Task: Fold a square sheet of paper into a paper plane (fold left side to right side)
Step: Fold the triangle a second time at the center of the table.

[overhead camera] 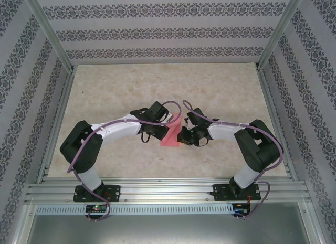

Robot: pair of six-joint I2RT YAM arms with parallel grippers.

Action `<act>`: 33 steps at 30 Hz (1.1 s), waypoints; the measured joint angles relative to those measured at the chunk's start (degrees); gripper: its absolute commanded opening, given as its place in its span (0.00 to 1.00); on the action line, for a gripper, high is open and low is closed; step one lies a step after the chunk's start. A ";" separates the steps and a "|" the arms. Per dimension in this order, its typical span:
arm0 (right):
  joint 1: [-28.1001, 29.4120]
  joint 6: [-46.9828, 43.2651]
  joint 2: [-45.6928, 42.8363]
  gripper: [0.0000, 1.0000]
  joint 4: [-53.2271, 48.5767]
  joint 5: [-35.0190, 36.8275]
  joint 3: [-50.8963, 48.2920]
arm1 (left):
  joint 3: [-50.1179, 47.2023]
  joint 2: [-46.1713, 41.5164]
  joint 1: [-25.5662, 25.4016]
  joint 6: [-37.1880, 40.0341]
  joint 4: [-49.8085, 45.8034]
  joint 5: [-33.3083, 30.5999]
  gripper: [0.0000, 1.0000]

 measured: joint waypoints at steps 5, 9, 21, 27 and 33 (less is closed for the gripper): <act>0.24 -0.28 0.55 0.12 -0.98 0.09 0.83 | 1.31 0.85 0.02 0.37 -0.13 -0.20 0.10; 0.37 -0.61 1.07 0.12 -1.64 0.09 1.44 | 1.86 1.66 0.02 1.01 -0.52 -0.26 0.10; 1.25 -1.55 2.10 0.12 -2.84 0.33 2.86 | 2.14 3.23 0.79 2.43 -0.81 -1.55 0.10; 1.49 -1.70 2.14 0.12 -2.97 0.55 2.97 | 3.04 3.82 1.01 2.51 -0.83 -1.68 0.11; 1.49 -1.73 2.14 0.12 -3.02 0.72 2.97 | 4.24 5.07 1.14 2.93 -0.96 -1.70 0.11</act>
